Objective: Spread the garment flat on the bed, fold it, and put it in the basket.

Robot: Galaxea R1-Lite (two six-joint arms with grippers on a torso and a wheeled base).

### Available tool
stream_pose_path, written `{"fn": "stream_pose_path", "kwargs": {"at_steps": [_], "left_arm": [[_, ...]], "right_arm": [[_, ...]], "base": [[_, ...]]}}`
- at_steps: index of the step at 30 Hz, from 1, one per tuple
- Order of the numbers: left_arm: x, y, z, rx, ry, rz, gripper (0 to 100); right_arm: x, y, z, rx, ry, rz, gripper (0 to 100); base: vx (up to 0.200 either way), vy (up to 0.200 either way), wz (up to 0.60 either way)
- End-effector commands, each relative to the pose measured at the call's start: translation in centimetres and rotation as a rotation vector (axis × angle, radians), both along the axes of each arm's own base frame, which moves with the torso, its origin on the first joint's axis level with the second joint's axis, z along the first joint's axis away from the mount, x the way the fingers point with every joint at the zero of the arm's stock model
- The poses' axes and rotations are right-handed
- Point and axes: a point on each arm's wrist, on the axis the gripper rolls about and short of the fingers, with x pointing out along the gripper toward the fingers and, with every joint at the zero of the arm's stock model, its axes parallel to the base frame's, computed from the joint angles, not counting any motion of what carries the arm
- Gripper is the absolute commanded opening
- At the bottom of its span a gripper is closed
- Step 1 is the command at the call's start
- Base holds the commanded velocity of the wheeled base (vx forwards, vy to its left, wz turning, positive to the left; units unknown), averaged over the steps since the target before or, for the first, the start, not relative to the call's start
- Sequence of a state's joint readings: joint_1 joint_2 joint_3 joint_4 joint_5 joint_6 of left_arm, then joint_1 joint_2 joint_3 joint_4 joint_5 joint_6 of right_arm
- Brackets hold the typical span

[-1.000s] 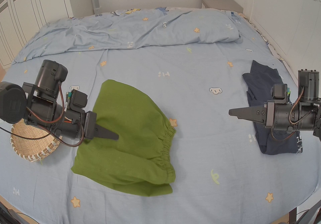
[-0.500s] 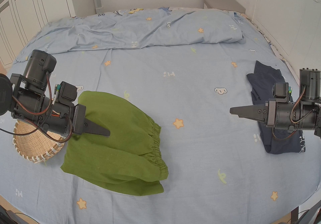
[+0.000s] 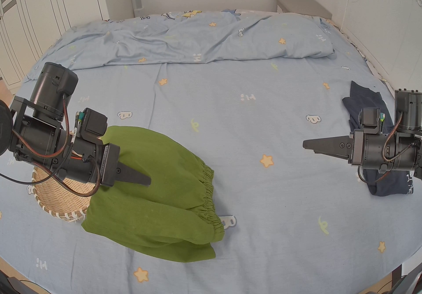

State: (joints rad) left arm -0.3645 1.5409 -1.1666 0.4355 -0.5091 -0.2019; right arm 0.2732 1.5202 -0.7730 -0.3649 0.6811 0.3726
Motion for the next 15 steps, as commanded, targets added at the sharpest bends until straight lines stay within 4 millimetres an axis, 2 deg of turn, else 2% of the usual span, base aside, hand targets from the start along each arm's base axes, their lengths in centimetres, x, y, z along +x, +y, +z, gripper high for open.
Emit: {"fn": "stream_pose_path", "kwargs": {"at_steps": [1, 3, 12, 15], "left_arm": [[-0.2, -0.1, 0.2, -0.003, -0.007, -0.005, 0], [-0.2, -0.1, 0.1, -0.001, -0.005, -0.009, 0], [-1.6, -1.5, 0.6, -0.016, -0.047, -0.082, 0], [-1.5, -1.4, 1.8, -0.055, -0.137, -0.078, 0]], "right_arm": [[0.0, 0.0, 0.0, 0.0, 0.001, 0.001, 100], [0.0, 0.0, 0.0, 0.0, 0.001, 0.001, 100], [-0.1, 0.0, 0.0, 0.0, 0.0, 0.001, 100], [-0.1, 0.1, 0.0, 0.0, 0.001, 0.004, 100]], "base": [[0.0, 0.2, 0.0], [0.0, 0.2, 0.0], [0.0, 0.0, 0.0], [0.0, 0.0, 0.0]]}}
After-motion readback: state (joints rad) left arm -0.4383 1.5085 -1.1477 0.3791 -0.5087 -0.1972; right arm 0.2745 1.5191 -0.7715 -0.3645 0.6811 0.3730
